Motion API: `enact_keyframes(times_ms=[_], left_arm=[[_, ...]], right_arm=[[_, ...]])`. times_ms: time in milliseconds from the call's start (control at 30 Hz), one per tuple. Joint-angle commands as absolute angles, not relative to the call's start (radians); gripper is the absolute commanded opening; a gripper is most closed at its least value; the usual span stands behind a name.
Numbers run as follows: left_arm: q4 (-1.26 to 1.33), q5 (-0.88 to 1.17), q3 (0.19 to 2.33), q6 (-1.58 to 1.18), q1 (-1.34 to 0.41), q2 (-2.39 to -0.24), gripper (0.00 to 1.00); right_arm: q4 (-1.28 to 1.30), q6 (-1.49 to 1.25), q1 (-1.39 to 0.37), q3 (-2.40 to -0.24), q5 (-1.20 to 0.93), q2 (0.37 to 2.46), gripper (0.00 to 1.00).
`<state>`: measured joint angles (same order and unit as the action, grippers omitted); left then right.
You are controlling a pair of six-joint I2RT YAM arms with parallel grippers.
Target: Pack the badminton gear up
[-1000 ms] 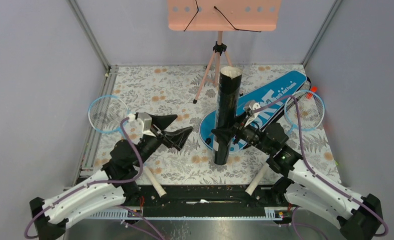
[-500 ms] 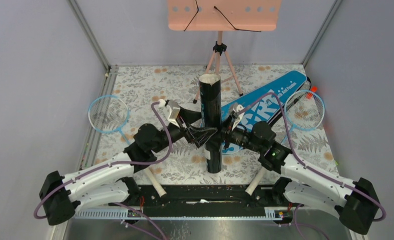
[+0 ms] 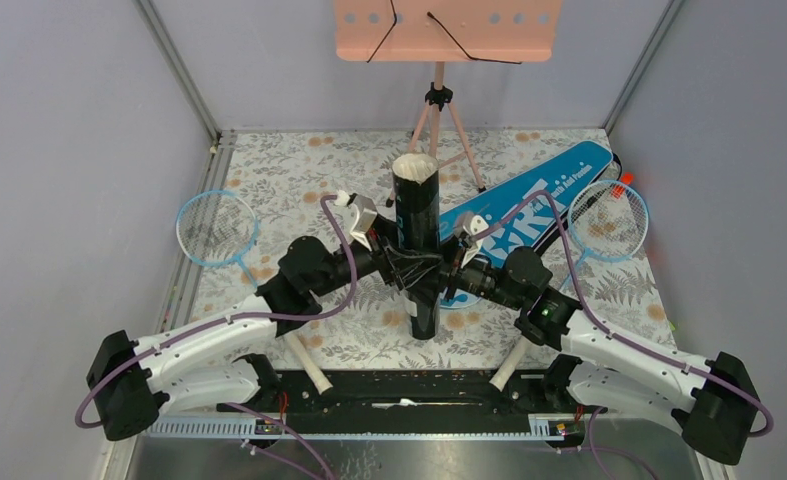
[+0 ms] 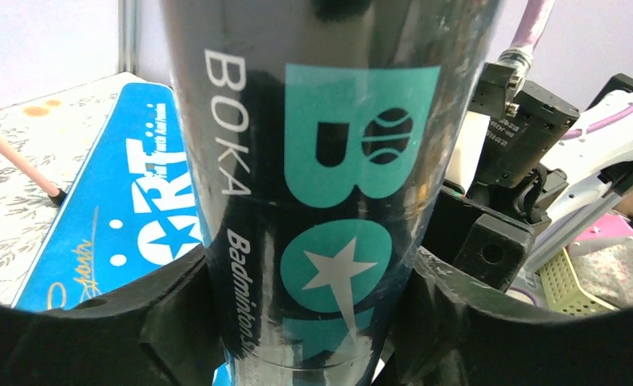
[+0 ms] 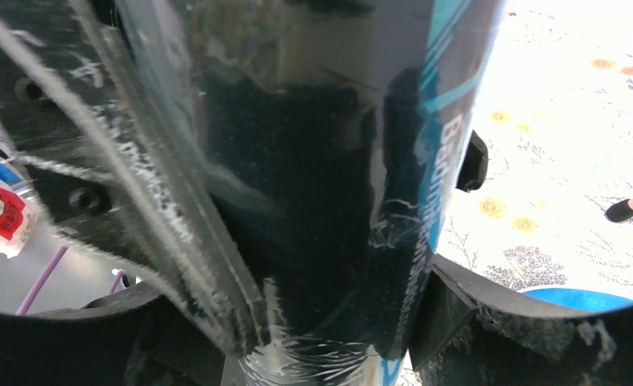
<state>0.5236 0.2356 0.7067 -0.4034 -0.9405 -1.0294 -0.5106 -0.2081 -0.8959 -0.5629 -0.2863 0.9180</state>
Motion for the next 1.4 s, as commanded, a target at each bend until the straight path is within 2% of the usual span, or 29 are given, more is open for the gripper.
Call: enact_keyframes(times_ms=[0,67,267,300,333,467,567,767,900,1033,1167,1367], left_arm=[[0.476,0.293,0.753,-0.387,-0.941,-1.035,0.34],[0.460,0.267,0.748,-0.361,-0.942,-1.012,0.23],[0.420,0.088,0.702,-0.258,-0.941,-0.897,0.00],[0.410,0.041,0.695,-0.245,-0.941,-0.876,0.00],[0.404,0.017,0.689,-0.231,-0.940,-0.854,0.00],[0.323,-0.131,0.683,-0.160,-0.940,-0.774,0.00],[0.238,-0.267,0.677,-0.097,-0.940,-0.697,0.00],[0.219,-0.623,0.594,0.029,-0.937,-0.619,0.00],[0.223,-0.676,0.584,0.007,-0.842,-0.661,0.00],[0.260,-0.593,0.584,-0.112,-0.670,-0.748,0.00],[0.388,-0.527,0.559,-0.123,-0.594,-0.819,0.00],[0.534,-0.381,0.604,-0.106,-0.515,-0.985,0.00]], right_arm=[[-0.604,-0.114,-0.919,-0.573,-0.289,0.859,0.27],[-0.553,-0.109,-0.919,-0.569,-0.248,0.831,0.38],[-0.443,-0.107,-0.919,-0.525,-0.158,0.719,0.84],[-0.436,-0.105,-0.919,-0.514,-0.146,0.690,0.95],[-0.431,-0.104,-0.919,-0.503,-0.134,0.671,0.99],[-0.348,-0.110,-0.919,-0.473,-0.056,0.581,0.99],[-0.244,-0.174,-0.919,-0.453,0.099,0.513,1.00],[0.243,-0.390,-0.917,-0.560,0.478,0.486,1.00],[0.410,-0.410,-0.909,-0.617,0.613,0.525,1.00],[0.419,-0.393,-0.818,-0.638,0.616,0.582,1.00],[0.395,-0.382,-0.577,-0.659,0.463,0.704,1.00],[0.395,-0.383,-0.379,-0.682,0.267,0.923,1.00]])
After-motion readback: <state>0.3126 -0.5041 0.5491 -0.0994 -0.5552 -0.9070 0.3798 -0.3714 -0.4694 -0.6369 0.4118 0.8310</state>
